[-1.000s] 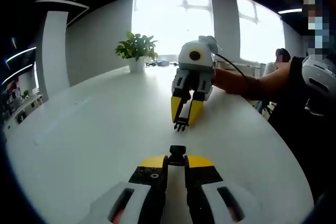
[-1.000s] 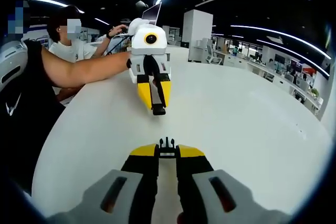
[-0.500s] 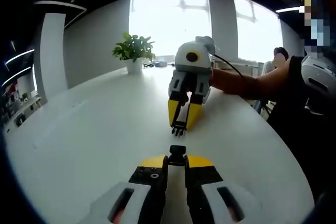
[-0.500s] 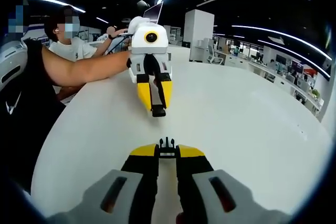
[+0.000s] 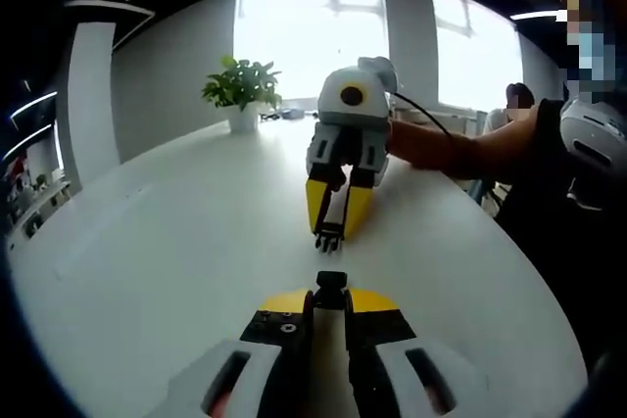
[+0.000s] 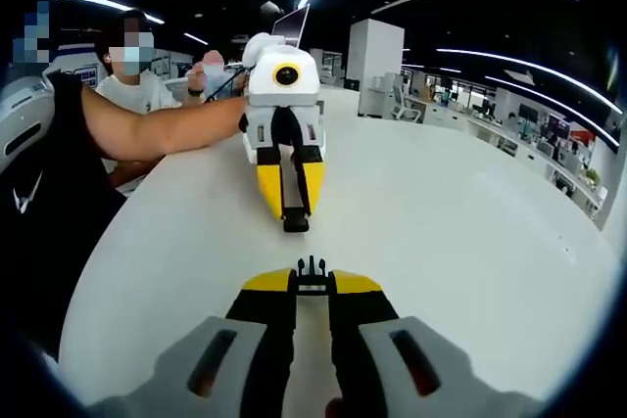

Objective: Snap the two parts of the plastic buckle together until the buckle closes and remains connected.

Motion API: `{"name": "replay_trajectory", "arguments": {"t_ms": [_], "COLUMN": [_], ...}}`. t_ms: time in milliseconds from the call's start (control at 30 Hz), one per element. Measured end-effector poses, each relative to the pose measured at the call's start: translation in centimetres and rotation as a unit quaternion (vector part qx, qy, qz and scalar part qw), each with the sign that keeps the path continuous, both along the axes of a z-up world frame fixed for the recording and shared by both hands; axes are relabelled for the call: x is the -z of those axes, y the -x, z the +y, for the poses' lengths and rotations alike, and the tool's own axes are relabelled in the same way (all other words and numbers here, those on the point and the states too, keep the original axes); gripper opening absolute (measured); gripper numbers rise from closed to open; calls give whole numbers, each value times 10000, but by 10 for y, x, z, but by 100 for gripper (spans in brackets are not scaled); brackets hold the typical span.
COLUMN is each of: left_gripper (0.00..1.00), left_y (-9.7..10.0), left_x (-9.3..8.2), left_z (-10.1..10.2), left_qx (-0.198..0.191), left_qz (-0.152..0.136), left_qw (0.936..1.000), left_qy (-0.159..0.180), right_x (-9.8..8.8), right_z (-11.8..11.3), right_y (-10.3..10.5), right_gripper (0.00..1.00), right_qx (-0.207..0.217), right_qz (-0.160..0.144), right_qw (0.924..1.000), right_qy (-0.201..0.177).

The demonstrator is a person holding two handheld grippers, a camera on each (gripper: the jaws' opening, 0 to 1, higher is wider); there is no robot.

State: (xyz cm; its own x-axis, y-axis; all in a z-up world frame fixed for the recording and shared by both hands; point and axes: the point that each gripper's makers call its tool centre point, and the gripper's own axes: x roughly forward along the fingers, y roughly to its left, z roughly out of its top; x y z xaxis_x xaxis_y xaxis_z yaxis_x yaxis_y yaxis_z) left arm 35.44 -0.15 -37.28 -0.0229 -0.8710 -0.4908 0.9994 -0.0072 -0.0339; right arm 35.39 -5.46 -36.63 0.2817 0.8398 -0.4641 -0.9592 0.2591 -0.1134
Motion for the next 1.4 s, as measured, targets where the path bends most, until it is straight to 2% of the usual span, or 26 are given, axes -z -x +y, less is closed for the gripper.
{"name": "replay_trajectory", "arguments": {"t_ms": [1400], "left_gripper": [11], "left_y": [-1], "left_x": [2], "left_z": [-3], "left_qx": [10], "left_qz": [12], "left_qw": [10000], "left_qy": [-17], "right_x": [3], "right_z": [6], "right_y": [3], "right_gripper": [11], "right_qx": [-108], "right_qz": [-15], "right_qw": [9999], "right_qy": [1]}}
